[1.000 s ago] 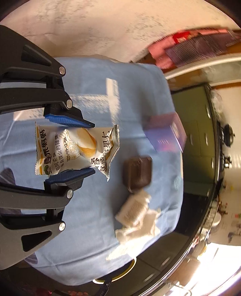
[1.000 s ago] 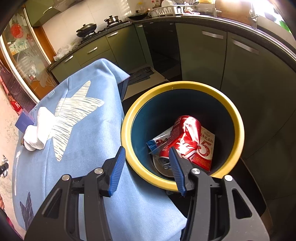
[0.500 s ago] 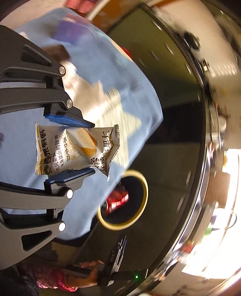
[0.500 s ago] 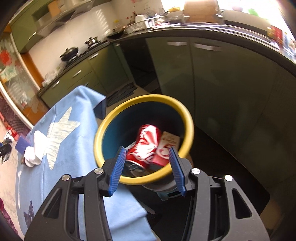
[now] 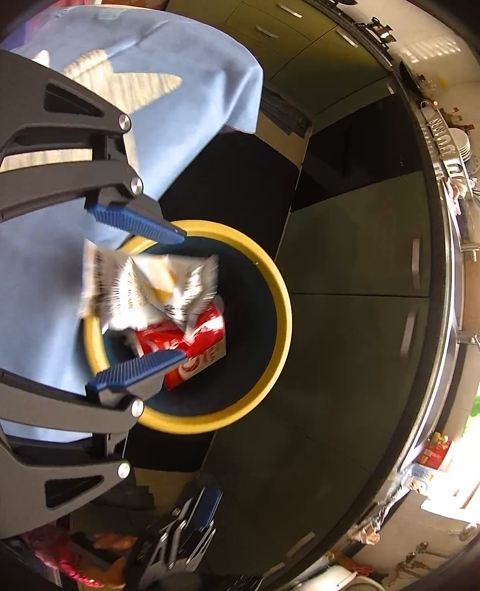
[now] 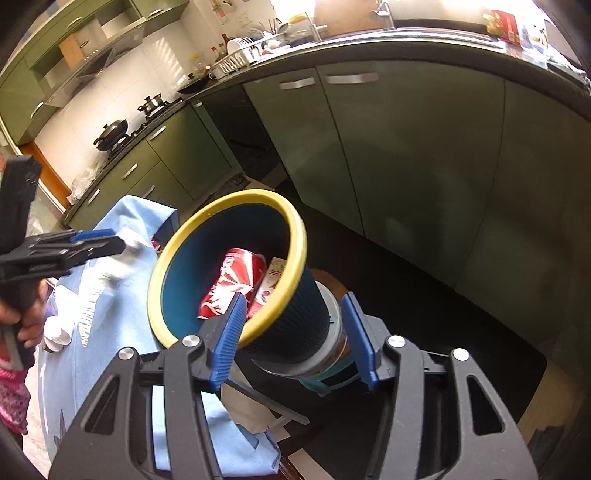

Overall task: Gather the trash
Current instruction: 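Carry the snack wrapper over the bin and open the left tool, then grasp the white pill bottle with the right tool and lift it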

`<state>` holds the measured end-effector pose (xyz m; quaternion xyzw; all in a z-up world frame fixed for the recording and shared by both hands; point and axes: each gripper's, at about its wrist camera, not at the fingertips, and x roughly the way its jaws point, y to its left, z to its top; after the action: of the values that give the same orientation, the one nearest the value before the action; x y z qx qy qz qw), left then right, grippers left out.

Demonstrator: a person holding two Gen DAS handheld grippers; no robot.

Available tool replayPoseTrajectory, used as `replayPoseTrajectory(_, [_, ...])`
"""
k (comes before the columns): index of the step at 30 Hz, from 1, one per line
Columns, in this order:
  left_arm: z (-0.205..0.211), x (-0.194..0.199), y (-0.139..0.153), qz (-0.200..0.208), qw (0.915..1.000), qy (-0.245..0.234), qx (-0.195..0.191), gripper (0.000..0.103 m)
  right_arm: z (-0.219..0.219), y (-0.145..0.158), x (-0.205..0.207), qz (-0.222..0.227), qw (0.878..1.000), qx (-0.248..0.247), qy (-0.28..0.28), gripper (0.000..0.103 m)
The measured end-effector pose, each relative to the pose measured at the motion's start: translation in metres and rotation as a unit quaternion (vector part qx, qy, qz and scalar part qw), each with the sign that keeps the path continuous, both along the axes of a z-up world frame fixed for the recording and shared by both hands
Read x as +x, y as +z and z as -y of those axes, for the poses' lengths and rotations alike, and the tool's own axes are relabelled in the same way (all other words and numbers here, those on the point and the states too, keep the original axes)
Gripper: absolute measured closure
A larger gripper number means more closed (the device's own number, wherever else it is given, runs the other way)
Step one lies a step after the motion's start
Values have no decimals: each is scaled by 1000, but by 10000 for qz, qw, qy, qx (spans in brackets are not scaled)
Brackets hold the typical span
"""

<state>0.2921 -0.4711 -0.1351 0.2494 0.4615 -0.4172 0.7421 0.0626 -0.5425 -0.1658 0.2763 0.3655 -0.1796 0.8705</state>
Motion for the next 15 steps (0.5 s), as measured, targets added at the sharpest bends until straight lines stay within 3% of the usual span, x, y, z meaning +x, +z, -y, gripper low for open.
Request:
replayPoseTrajectory(3, [-3,4,5,-78,9997,119,-214,36,1,-4,1,-33,10000,35,24,52])
replayPoseTrajectory(7, [-38,-3,32,35,9975,265,-657,31,-4,-5,6,-61,9998,68,151,52])
replayPoseTrajectory(9, [-72,-10,51,199,9939,431,-993,23,-11,-6,13,-84,9996,60,270,52])
replayPoseTrajectory(15, [-192,-30,88,771,9771,1158,-1608,17,-36,0,34,-163,9979,-86,625,52])
